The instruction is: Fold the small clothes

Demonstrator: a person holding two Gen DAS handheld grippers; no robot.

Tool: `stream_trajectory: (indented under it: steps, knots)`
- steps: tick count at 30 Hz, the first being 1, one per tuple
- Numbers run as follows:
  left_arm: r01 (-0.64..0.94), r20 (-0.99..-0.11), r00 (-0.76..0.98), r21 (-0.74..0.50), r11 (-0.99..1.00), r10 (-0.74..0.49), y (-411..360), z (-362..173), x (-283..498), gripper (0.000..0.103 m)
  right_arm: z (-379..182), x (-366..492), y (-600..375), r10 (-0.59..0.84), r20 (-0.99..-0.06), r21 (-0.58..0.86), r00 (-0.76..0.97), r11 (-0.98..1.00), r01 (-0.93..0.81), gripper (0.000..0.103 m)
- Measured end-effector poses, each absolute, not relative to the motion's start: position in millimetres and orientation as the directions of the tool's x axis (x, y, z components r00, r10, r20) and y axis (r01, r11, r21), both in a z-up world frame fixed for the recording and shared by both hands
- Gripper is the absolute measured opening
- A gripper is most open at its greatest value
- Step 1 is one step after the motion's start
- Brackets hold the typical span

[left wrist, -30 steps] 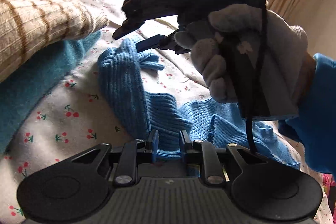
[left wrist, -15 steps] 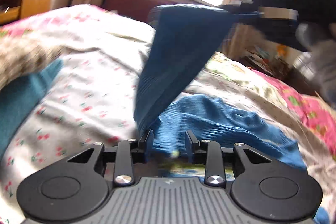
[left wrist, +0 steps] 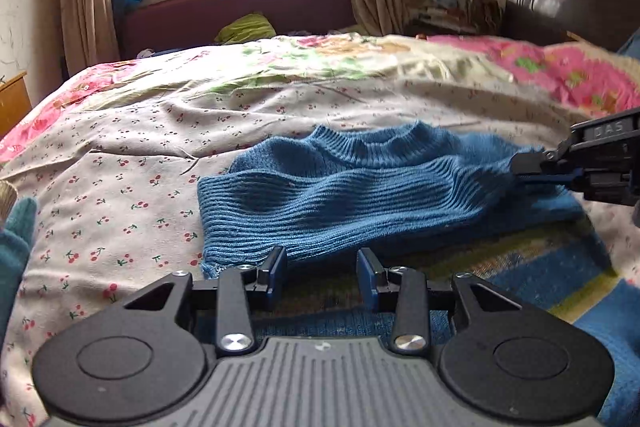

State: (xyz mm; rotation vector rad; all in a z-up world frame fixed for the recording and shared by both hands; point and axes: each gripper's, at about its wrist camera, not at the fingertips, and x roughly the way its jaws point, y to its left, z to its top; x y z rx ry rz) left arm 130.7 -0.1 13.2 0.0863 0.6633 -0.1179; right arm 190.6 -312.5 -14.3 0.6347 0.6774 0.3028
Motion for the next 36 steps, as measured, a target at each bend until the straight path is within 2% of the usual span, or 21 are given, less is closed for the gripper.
stream_trajectory:
  steps: [6,12,14,18,20,21,23,24,28,32,34,36]
  knots:
    - [0.114,-0.651,0.759,0.105,0.988,-0.018,-7,8,141,0.048,-36,192,-344,0.482,-0.478,0.718,0.734,0.695,0.011,0.017]
    - [0.116,-0.646,0.763,0.111,0.987,-0.018,-12,9,147,0.048,-32,194,-347,0.532,-0.455,0.77,0.714,0.638,0.014,0.037]
    - [0.12,-0.641,0.767,0.096,0.988,-0.031,-11,10,146,0.048,-28,197,-347,0.532,-0.444,0.78,0.721,0.625,0.02,0.038]
    - [0.11,-0.632,0.772,0.035,0.993,-0.063,-4,10,141,0.048,-20,210,-339,0.475,-0.503,0.737,0.722,0.672,0.07,0.038]
    - [0.109,-0.627,0.775,0.01,0.994,-0.079,1,11,136,0.048,-21,217,-332,0.442,-0.561,0.702,0.7,0.702,0.119,0.038]
    - [0.109,-0.625,0.776,0.005,0.994,-0.082,3,11,133,0.048,-24,221,-330,0.435,-0.584,0.695,0.686,0.704,0.146,0.036]
    - [0.111,-0.625,0.775,-0.009,0.994,-0.092,8,10,130,0.048,-28,225,-328,0.422,-0.604,0.695,0.676,0.694,0.188,0.022]
    - [0.111,-0.625,0.774,-0.015,0.994,-0.096,10,10,130,0.048,-28,227,-328,0.416,-0.61,0.694,0.674,0.691,0.202,0.012]
    - [0.105,-0.614,0.782,-0.038,0.994,-0.106,16,14,133,0.048,-1,232,-323,0.439,-0.534,0.73,0.723,0.671,0.132,0.009]
    - [0.085,-0.585,0.805,-0.058,0.995,-0.103,22,24,132,0.048,42,211,-323,0.46,-0.347,0.751,0.817,0.658,-0.052,0.009]
    - [0.082,-0.584,0.806,-0.057,0.995,-0.099,24,23,132,0.048,41,197,-328,0.435,-0.345,0.724,0.831,0.687,-0.059,0.009]
    - [0.078,-0.604,0.791,-0.052,0.996,-0.094,23,18,134,0.048,17,192,-332,0.393,-0.42,0.685,0.818,0.728,0.002,0.009]
